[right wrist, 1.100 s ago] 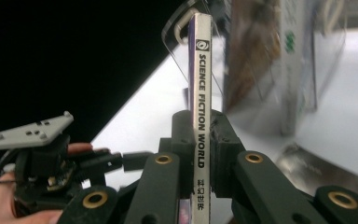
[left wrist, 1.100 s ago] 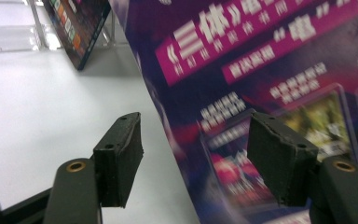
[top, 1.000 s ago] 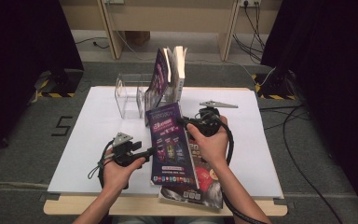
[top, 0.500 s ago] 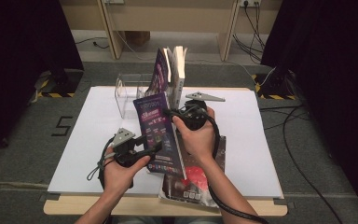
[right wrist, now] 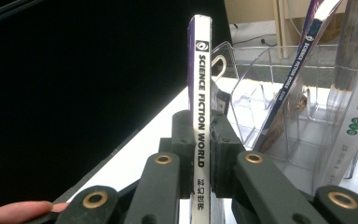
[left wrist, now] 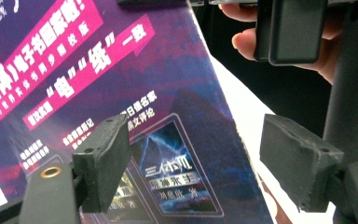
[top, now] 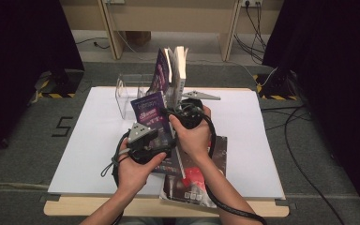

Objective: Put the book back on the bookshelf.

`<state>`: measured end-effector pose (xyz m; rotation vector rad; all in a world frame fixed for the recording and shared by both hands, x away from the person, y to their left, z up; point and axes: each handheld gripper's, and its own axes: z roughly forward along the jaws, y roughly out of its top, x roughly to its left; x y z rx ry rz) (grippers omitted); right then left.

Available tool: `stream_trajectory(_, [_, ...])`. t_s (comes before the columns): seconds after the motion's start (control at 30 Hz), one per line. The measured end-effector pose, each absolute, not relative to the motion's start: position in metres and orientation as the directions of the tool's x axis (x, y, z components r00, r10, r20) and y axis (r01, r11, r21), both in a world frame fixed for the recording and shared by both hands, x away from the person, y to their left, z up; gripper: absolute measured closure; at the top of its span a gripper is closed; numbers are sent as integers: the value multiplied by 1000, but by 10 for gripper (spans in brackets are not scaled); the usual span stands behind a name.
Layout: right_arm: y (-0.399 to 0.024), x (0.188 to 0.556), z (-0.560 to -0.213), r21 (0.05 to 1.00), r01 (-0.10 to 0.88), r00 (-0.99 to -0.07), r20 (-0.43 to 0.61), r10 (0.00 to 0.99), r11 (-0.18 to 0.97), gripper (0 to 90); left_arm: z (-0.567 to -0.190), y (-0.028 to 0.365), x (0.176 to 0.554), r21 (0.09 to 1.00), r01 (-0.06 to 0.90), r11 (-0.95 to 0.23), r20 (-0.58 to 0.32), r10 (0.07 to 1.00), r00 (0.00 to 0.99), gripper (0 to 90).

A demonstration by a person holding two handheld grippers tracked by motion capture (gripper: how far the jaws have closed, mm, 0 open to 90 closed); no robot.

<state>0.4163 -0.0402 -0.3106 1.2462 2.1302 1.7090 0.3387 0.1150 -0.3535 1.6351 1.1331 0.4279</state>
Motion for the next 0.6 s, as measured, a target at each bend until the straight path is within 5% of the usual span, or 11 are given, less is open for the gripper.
stream_trajectory(0.6, [-29,411,-298,894,448,-655,320,684,10,834,-350,99,351,922,382,-56,-101,920,378,232])
